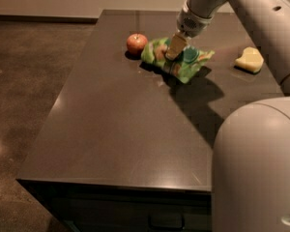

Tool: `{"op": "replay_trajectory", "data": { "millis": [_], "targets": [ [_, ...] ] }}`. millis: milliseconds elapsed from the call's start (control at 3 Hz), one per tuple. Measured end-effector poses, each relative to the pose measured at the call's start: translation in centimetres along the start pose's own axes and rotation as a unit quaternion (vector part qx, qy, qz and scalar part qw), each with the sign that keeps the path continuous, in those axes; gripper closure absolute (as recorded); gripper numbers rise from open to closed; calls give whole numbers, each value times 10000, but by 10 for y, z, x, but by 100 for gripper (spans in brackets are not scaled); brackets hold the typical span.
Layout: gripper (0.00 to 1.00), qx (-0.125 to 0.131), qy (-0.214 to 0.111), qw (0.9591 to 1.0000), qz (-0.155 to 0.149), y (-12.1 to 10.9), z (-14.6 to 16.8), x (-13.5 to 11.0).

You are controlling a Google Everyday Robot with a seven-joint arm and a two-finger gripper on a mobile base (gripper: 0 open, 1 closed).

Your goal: Move green rice chip bag near apple

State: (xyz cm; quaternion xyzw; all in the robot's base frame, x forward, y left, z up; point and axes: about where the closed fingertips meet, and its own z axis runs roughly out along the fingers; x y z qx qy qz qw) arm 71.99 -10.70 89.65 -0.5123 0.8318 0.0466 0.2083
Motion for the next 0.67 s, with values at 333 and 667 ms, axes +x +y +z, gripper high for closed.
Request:
{"op": "replay_trajectory", "data": {
  "millis": [333, 667],
  "targets": [
    [0, 3, -39, 10000, -10, -1, -4, 2],
    [0, 2, -65, 10000, -8, -1, -5, 3]
  ]
}}
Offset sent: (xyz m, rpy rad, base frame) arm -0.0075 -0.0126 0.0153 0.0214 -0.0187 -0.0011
